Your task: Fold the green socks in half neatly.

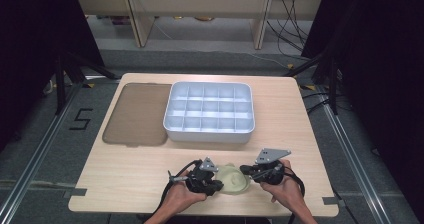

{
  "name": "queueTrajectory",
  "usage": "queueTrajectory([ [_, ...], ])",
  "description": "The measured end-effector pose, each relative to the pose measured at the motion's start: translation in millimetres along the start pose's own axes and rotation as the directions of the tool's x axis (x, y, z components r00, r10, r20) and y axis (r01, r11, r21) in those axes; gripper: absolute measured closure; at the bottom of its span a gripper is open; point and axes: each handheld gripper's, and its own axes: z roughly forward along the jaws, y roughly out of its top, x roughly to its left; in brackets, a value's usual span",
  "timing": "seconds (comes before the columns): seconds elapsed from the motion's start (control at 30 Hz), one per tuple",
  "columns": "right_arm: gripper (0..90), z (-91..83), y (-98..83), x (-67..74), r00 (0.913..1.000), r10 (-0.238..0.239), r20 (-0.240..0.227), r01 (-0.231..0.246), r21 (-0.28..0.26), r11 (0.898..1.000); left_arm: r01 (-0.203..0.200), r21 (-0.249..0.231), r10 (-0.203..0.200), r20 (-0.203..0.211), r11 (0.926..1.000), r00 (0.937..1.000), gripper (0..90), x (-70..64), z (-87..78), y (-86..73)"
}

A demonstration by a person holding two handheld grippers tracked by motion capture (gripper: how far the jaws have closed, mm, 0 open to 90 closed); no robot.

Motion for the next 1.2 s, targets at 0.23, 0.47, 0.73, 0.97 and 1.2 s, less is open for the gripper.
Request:
queueTrajectory([
  [0.23,88.7,24.8,11.3,1.7,0.9989,-0.034,-0.030,0.036,0.041,0.999,-0.009,0.005,0.009,-0.004,0.9999,0.9999,84.2,0.5,-0.4,0.0],
  [0.47,89.4,32.3,0.0,-18.9,0.9991,0.018,0.038,-0.022,0.099,0.995,-0.009,0.004,0.009,-0.009,1.0000,0.9999,84.1,0.0,-0.5,-0.2],
  [0.73,89.3,-1.0,0.3,-4.1,0.9994,0.003,-0.035,-0.003,-0.017,1.000,-0.004,0.004,0.004,-0.009,1.0000,1.0000,84.0,0.2,-0.6,-0.3],
  [0.97,89.4,3.7,-20.8,1.8,0.9983,-0.002,-0.057,0.007,0.076,0.997,-0.002,-0.004,0.002,-0.008,1.0000,1.0000,83.8,-0.2,-0.2,-0.6],
  [1.2,89.4,3.0,-29.1,-10.0,0.9985,0.039,-0.039,-0.035,0.099,0.995,-0.044,0.038,0.045,-0.008,0.9983,0.9990,83.7,3.3,-4.0,-0.4],
])
